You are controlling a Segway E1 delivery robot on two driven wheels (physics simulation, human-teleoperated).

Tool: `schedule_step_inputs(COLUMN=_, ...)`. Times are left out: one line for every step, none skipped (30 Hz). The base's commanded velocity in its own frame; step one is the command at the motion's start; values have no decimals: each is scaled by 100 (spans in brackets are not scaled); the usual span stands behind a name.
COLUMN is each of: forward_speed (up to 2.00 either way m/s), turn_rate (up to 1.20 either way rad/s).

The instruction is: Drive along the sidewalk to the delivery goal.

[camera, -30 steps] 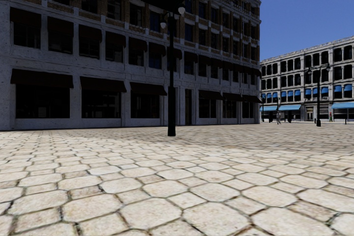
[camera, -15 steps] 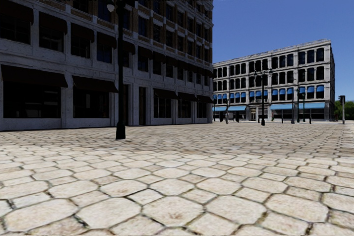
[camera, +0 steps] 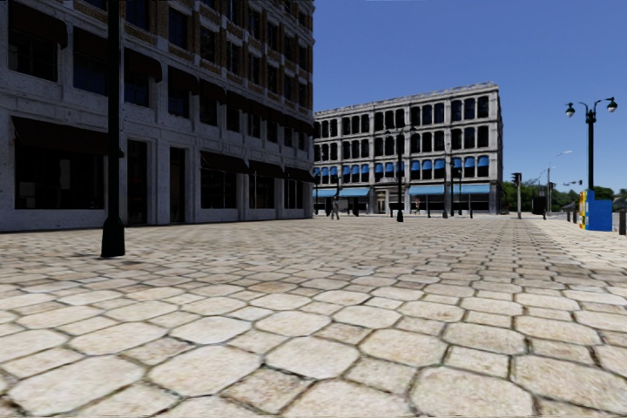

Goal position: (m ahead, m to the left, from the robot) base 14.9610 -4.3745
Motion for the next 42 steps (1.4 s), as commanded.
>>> schedule_step_inputs(forward_speed=200, turn_rate=-45)
schedule_step_inputs(forward_speed=200, turn_rate=-45)
schedule_step_inputs(forward_speed=200, turn_rate=-45)
schedule_step_inputs(forward_speed=200, turn_rate=-45)
schedule_step_inputs(forward_speed=200, turn_rate=-45)
schedule_step_inputs(forward_speed=200, turn_rate=-45)
schedule_step_inputs(forward_speed=200, turn_rate=-45)
schedule_step_inputs(forward_speed=200, turn_rate=-45)
schedule_step_inputs(forward_speed=200, turn_rate=-45)
schedule_step_inputs(forward_speed=200, turn_rate=-45)
schedule_step_inputs(forward_speed=200, turn_rate=-45)
schedule_step_inputs(forward_speed=200, turn_rate=-45)
schedule_step_inputs(forward_speed=200, turn_rate=-45)
schedule_step_inputs(forward_speed=200, turn_rate=-45)
schedule_step_inputs(forward_speed=200, turn_rate=-45)
schedule_step_inputs(forward_speed=200, turn_rate=-45)
schedule_step_inputs(forward_speed=200, turn_rate=-40)
schedule_step_inputs(forward_speed=200, turn_rate=-21)
schedule_step_inputs(forward_speed=200, turn_rate=-21)
schedule_step_inputs(forward_speed=200, turn_rate=0)
schedule_step_inputs(forward_speed=200, turn_rate=0)
schedule_step_inputs(forward_speed=200, turn_rate=0)
schedule_step_inputs(forward_speed=200, turn_rate=0)
schedule_step_inputs(forward_speed=200, turn_rate=0)
schedule_step_inputs(forward_speed=200, turn_rate=0)
schedule_step_inputs(forward_speed=200, turn_rate=0)
schedule_step_inputs(forward_speed=200, turn_rate=0)
schedule_step_inputs(forward_speed=200, turn_rate=0)
schedule_step_inputs(forward_speed=200, turn_rate=0)
schedule_step_inputs(forward_speed=200, turn_rate=0)
schedule_step_inputs(forward_speed=200, turn_rate=0)
schedule_step_inputs(forward_speed=200, turn_rate=0)
schedule_step_inputs(forward_speed=200, turn_rate=0)
schedule_step_inputs(forward_speed=200, turn_rate=0)
schedule_step_inputs(forward_speed=200, turn_rate=0)
schedule_step_inputs(forward_speed=200, turn_rate=0)
schedule_step_inputs(forward_speed=200, turn_rate=0)
schedule_step_inputs(forward_speed=200, turn_rate=0)
schedule_step_inputs(forward_speed=200, turn_rate=0)
schedule_step_inputs(forward_speed=200, turn_rate=0)
schedule_step_inputs(forward_speed=200, turn_rate=0)
schedule_step_inputs(forward_speed=200, turn_rate=0)
